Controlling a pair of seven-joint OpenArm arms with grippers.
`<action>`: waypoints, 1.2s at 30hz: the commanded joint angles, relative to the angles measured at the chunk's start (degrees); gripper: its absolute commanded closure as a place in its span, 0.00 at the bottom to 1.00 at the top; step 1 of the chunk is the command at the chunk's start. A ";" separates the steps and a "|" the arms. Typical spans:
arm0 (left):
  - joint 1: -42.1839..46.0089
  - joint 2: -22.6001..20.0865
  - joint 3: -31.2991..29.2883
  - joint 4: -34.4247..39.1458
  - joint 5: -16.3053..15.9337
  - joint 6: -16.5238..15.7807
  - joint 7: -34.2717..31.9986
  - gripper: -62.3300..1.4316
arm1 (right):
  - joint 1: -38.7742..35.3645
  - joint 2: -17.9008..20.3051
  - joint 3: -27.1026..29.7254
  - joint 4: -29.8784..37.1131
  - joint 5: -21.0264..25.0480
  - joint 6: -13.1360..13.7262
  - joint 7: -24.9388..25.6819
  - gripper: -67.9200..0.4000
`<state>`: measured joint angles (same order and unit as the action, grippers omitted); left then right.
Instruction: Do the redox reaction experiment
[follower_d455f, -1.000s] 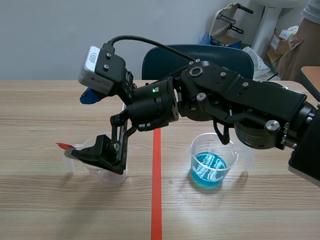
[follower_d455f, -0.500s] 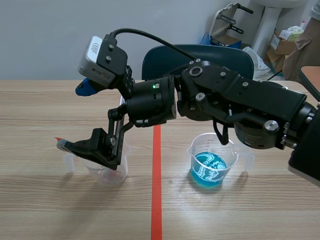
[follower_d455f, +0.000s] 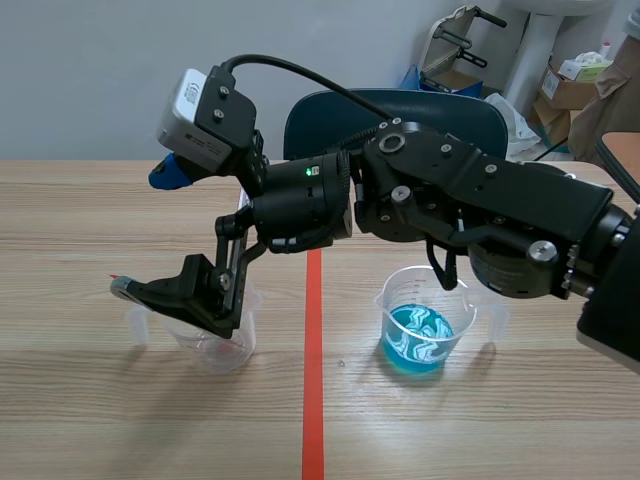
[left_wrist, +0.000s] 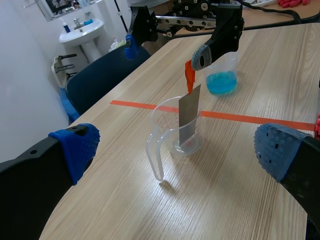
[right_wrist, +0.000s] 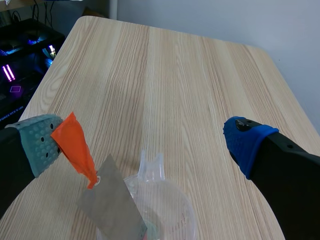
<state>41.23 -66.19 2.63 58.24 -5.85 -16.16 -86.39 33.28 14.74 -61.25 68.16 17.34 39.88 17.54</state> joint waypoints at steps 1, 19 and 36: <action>-0.46 -0.15 -0.42 0.39 -0.52 0.13 -2.05 0.00 | 0.70 -0.66 0.44 0.46 0.90 -0.02 0.85 0.00; -0.46 -0.17 -0.42 0.39 -0.55 0.13 -0.39 0.00 | 0.70 -0.66 0.44 0.46 0.90 -0.02 0.85 0.00; -0.44 -0.20 -0.42 0.39 -0.57 0.13 -0.33 0.00 | 0.70 -0.61 0.46 0.46 1.36 -0.02 0.90 0.00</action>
<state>41.23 -66.19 2.63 58.24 -5.85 -16.16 -85.62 33.28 14.74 -61.25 68.16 17.39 39.88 17.54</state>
